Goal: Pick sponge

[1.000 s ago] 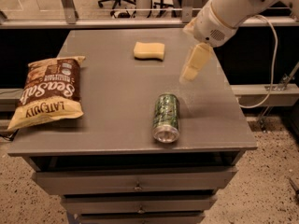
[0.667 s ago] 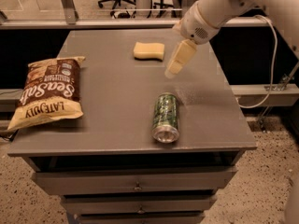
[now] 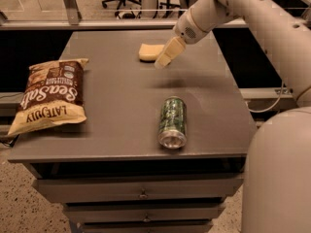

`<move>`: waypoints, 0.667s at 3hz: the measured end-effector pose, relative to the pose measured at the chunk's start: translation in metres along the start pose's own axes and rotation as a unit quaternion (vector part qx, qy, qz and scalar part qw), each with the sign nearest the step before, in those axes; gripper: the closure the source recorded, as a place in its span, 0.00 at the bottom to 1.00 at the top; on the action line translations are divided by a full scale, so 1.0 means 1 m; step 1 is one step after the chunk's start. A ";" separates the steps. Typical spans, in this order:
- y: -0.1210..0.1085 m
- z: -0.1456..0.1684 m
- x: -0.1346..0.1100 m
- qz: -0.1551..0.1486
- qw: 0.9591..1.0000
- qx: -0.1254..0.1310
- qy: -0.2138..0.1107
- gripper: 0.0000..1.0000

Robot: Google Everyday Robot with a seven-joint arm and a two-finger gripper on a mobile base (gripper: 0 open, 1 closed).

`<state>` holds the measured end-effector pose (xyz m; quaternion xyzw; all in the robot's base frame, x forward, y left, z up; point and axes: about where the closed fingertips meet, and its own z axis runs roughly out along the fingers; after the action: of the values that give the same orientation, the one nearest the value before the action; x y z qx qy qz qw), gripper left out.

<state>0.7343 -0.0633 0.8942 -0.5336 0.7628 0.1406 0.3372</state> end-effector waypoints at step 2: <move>-0.043 0.043 0.011 0.049 0.998 0.037 -0.013 0.02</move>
Offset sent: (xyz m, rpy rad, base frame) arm 0.0684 -0.0081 -0.0373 0.0672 -0.0176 -0.1552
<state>0.7868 -0.0634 0.8621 -0.4812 0.7881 0.1356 0.3591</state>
